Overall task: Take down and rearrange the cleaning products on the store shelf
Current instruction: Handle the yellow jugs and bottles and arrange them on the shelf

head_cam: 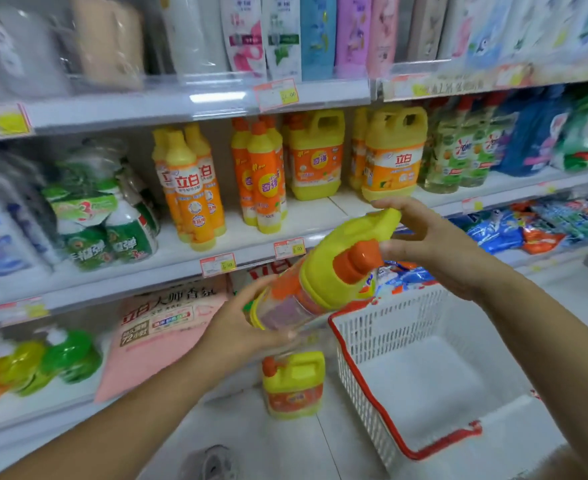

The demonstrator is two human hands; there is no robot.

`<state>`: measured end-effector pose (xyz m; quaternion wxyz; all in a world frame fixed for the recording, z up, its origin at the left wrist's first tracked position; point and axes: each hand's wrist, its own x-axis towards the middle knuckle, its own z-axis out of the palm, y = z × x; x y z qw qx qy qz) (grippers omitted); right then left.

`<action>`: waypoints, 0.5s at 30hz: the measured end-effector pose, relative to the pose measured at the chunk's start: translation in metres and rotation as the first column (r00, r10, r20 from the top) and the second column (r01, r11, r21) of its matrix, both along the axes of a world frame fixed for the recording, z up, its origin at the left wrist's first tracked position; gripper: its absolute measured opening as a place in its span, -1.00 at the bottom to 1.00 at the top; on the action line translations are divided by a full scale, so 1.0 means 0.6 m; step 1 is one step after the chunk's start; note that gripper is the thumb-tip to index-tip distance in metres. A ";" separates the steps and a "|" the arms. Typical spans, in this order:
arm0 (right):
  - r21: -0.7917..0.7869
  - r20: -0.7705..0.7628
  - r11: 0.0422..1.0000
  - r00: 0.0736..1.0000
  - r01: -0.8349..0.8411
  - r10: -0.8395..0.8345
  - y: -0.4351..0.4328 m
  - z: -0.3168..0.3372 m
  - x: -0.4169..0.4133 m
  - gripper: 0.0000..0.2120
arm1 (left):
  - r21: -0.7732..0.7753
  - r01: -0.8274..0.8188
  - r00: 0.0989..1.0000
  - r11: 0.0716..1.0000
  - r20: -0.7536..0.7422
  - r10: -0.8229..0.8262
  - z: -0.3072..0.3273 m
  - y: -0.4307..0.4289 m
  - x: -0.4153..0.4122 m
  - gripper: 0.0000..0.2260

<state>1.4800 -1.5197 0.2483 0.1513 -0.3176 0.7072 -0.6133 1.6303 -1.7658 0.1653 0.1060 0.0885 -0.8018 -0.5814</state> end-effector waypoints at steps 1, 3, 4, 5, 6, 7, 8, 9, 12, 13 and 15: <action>-0.021 -0.045 0.996 0.995 0.092 -0.093 -0.003 0.009 0.011 -0.54 | 0.047 -0.015 1.000 0.999 0.004 0.015 0.016 0.006 0.009 -0.39; -0.060 -0.151 0.959 0.947 0.277 -0.283 -0.016 0.023 0.030 -0.68 | 0.179 -0.078 0.997 0.981 0.036 0.073 0.035 0.009 0.022 -0.44; -0.053 -0.233 0.936 0.907 0.348 -0.351 -0.022 0.028 0.041 -0.70 | 0.235 -0.119 0.992 0.965 0.078 0.103 0.041 0.012 0.031 -0.45; -0.028 -0.312 0.920 0.871 0.390 -0.379 -0.026 0.031 0.051 -0.70 | 0.272 -0.155 0.984 0.950 0.131 0.123 0.046 0.015 0.039 -0.44; 0.006 -0.369 0.916 0.852 0.402 -0.371 -0.028 0.032 0.061 -0.71 | 0.286 -0.187 0.975 0.940 0.174 0.141 0.049 0.018 0.047 -0.43; 0.044 -0.399 0.916 0.848 0.398 -0.349 -0.028 0.030 0.070 -0.73 | 0.276 -0.203 0.968 0.939 0.202 0.150 0.048 0.019 0.053 -0.44; 0.075 -0.398 0.920 0.858 0.384 -0.325 -0.027 0.027 0.076 -0.72 | 0.257 -0.204 0.964 0.945 0.219 0.148 0.047 0.020 0.059 -0.46; 0.094 -0.361 0.926 0.880 0.365 -0.310 -0.026 0.022 0.078 -0.71 | 0.232 -0.197 0.963 0.953 0.226 0.144 0.043 0.020 0.063 -0.48; 0.134 -0.224 0.944 0.937 0.301 -0.267 -0.030 0.006 0.082 -0.74 | 0.163 -0.144 0.960 0.976 0.264 0.098 0.021 0.016 0.067 -0.48; 0.159 -0.214 0.945 0.944 0.287 -0.251 -0.035 -0.001 0.081 -0.76 | 0.170 -0.111 0.957 0.979 0.284 0.059 0.011 0.016 0.067 -0.48; 0.221 -0.211 0.942 0.955 0.253 -0.207 -0.048 -0.020 0.078 -0.75 | 0.223 -0.039 0.948 0.974 0.316 -0.034 -0.021 0.008 0.063 -0.52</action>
